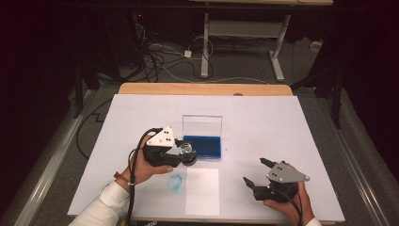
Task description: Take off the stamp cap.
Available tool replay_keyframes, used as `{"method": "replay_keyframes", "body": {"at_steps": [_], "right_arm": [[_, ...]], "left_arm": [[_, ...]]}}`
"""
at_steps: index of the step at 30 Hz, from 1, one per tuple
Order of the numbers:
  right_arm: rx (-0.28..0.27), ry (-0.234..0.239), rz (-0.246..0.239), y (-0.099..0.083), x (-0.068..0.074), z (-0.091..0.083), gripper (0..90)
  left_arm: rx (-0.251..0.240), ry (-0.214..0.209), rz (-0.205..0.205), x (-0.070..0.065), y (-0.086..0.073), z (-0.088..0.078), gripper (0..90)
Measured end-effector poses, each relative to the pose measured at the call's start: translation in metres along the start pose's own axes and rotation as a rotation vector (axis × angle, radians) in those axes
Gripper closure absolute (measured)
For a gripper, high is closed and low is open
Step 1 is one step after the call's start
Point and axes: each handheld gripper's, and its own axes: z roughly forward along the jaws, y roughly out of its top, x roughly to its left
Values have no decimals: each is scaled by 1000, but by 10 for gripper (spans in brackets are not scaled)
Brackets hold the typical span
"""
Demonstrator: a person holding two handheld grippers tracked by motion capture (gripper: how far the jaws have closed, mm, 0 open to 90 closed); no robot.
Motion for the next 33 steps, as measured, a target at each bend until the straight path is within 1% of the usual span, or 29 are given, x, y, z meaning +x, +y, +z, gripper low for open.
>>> {"method": "replay_keyframes", "body": {"at_steps": [2, 3, 5, 7, 8, 9, 10, 11, 12, 13, 14, 15, 16, 18, 19, 20, 21, 22, 23, 24, 25, 26, 30, 31, 32, 33], "right_arm": [[6, 13, 6, 0, 1, 2, 180], [7, 40, 23, 0, 2, 4, 179], [6, 44, 26, 0, 3, 5, 179], [1, 58, 28, 3, 6, 6, 182], [-4, 61, 24, 4, 7, 7, 184], [-16, 71, 18, 7, 11, 8, 182], [-16, 71, 18, 7, 11, 8, 182], [-16, 81, 8, 8, 13, 10, 181], [-23, 95, -5, 13, 18, 12, 176], [-26, 107, -2, 14, 20, 13, 176], [-26, 107, -2, 14, 20, 13, 176], [-32, 117, -8, 16, 22, 15, 175], [-42, 135, -21, 21, 27, 18, 172], [-44, 151, -28, 25, 31, 23, 175], [-45, 160, -25, 28, 33, 26, 180], [-45, 180, -12, 30, 35, 32, 183], [-45, 180, -12, 30, 35, 32, 183], [-43, 200, -15, 33, 41, 42, 184], [-43, 200, -15, 33, 41, 42, 184], [-46, 216, -36, 38, 48, 50, 190], [-46, 216, -36, 38, 48, 50, 190], [-59, 224, -44, 44, 55, 56, 190], [-75, 238, -72, 54, 67, 68, 191], [-75, 238, -72, 54, 67, 68, 191], [-81, 243, -79, 58, 71, 73, 193], [-82, 244, -81, 59, 73, 74, 196]], "left_arm": [[-1, -7, 6, -2, 2, 1, 543], [-2, -8, 9, -4, 2, 1, 543], [-4, -15, 15, -6, 4, 1, 543], [-9, -19, 18, -8, 6, 2, 543], [-10, -28, 20, -9, 7, 3, 543], [-11, -27, 27, -12, 9, 4, 543], [-11, -27, 27, -12, 9, 4, 543], [-17, -34, 28, -13, 11, 5, 543], [-21, -40, 29, -14, 11, 6, 543], [-21, -39, 30, -16, 12, 6, 542], [-17, -37, 36, -18, 13, 7, 542], [-19, -45, 36, -19, 14, 8, 542], [-20, -48, 42, -22, 15, 10, 542], [-25, -54, 45, -24, 17, 11, 543], [-25, -54, 45, -24, 17, 11, 543], [-27, -56, 46, -24, 18, 12, 543], [-27, -56, 46, -24, 18, 12, 542], [-31, -62, 45, -24, 18, 13, 542], [-35, -65, 41, -24, 18, 14, 542], [-33, -65, 40, -24, 18, 15, 542], [-35, -71, 37, -25, 18, 15, 542], [-37, -75, 35, -25, 18, 17, 543], [-37, -84, 40, -27, 18, 18, 543], [-38, -87, 39, -28, 18, 19, 543], [-39, -88, 43, -29, 19, 19, 543], [-42, -90, 42, -29, 19, 19, 542]]}}
